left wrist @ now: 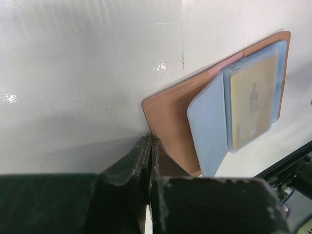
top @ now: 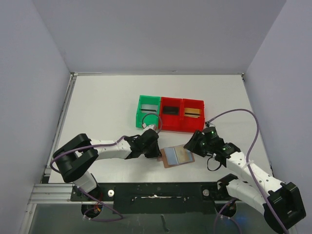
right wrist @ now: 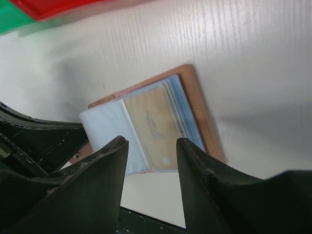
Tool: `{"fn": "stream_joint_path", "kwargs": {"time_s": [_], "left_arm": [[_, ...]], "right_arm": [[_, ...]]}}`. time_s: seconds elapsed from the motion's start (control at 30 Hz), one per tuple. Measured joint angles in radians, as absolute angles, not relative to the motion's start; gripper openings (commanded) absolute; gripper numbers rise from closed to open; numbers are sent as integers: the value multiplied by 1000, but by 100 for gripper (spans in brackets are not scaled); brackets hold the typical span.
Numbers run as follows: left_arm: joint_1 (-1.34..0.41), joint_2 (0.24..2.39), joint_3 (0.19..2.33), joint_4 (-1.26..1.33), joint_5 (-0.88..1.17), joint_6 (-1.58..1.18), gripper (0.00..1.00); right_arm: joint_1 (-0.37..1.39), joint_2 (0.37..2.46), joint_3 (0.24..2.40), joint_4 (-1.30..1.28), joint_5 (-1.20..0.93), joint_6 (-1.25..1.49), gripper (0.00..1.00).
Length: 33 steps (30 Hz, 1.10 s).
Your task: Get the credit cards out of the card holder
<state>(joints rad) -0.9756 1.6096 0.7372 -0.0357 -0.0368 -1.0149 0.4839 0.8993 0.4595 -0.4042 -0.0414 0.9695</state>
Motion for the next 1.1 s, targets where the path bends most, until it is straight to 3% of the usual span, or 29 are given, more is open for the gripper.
{"fn": "stream_joint_path", "kwargs": {"time_s": [0.33,1.1], "left_arm": [[-976,1610,738,-37,-33,-1004,0],[-976,1612,753,-68,-19,-978,0]], "right_arm": [[484,1020,445,-351,-155,914,41],[596,1151,483,-299,-126,872,40]]}}
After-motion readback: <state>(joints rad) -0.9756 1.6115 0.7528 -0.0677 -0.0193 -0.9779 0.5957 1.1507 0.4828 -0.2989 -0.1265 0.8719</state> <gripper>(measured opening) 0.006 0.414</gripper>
